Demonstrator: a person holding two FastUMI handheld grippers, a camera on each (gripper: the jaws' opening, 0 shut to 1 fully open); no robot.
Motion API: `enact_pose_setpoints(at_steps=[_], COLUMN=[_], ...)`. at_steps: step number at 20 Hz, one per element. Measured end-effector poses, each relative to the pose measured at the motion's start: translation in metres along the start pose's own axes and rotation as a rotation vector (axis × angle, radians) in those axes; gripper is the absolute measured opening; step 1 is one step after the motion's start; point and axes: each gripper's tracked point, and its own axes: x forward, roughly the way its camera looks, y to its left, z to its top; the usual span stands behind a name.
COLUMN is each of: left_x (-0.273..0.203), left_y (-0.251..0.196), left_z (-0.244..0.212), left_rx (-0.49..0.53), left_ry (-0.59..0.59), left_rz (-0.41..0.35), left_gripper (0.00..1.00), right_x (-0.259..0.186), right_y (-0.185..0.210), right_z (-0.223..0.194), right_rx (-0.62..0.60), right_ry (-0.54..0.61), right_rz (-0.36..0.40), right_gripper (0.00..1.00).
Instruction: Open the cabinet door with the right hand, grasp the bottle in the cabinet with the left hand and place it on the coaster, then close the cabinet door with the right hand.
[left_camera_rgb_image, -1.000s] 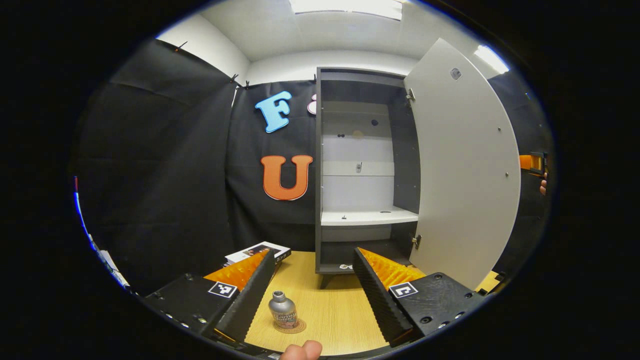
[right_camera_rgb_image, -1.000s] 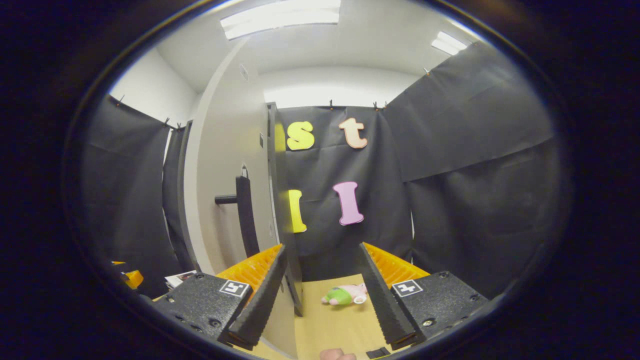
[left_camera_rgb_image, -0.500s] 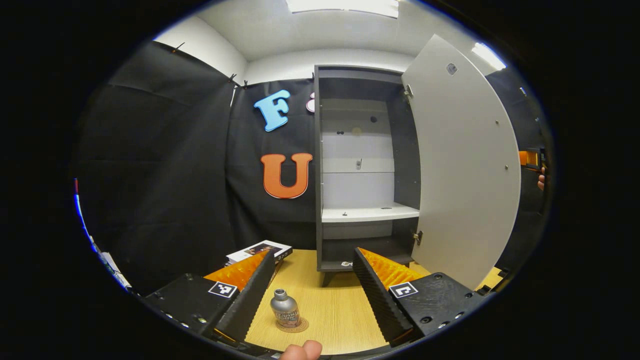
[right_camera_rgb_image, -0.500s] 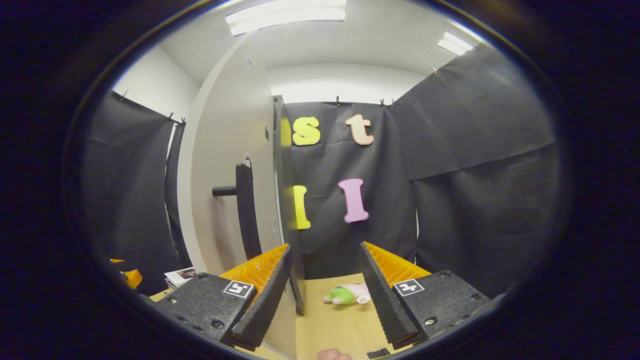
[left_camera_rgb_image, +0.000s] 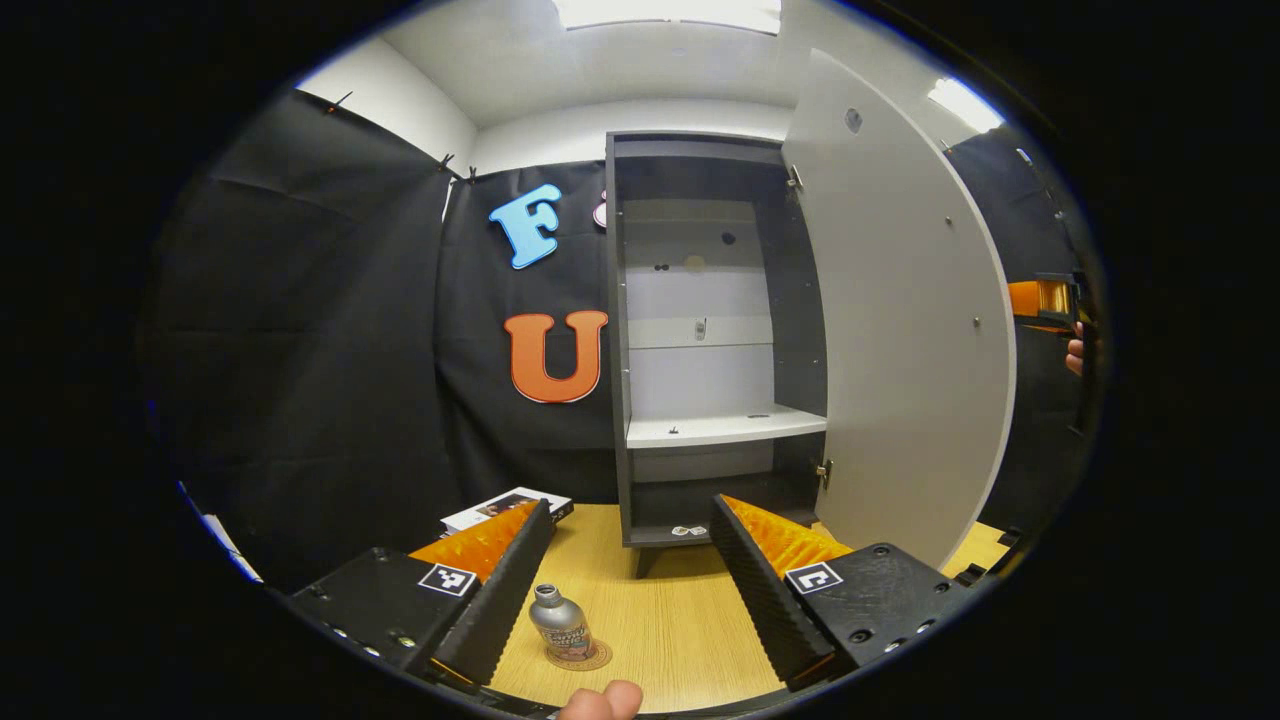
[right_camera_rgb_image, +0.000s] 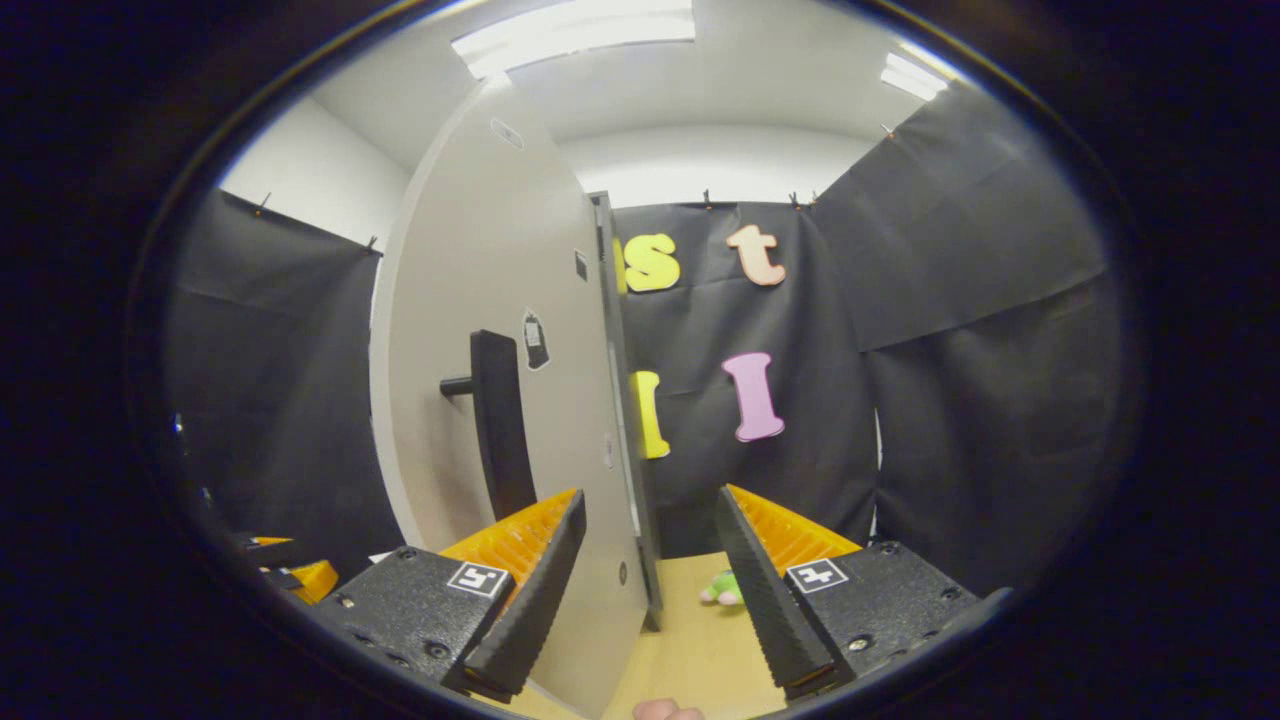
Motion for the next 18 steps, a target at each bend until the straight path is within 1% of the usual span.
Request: enact_pose_setpoints(at_steps=[4,9,15,18], left_x=[0.003,0.006,0.009,0.007], left_y=[0.007,0.013,0.029,0.039], left_z=[-0.007,-0.011,-0.012,-0.009], left_rx=[-0.014,-0.031,-0.024,-0.019], left_ry=[0.013,0.02,0.013,0.008], left_rz=[0.001,0.002,0.023,0.039], left_gripper=[0.96,0.96,0.96,0.96], right_x=[0.01,0.027,0.05,0.071], right_y=[0.035,0.077,0.124,0.146], right_z=[-0.005,-0.011,-0.022,-0.028], right_rx=[-0.005,-0.045,-0.001,0.005], right_ry=[0.008,0.007,0.017,0.029], right_rz=[0.076,0.13,0.211,0.243], right_gripper=[0.87,0.87,0.87,0.87])
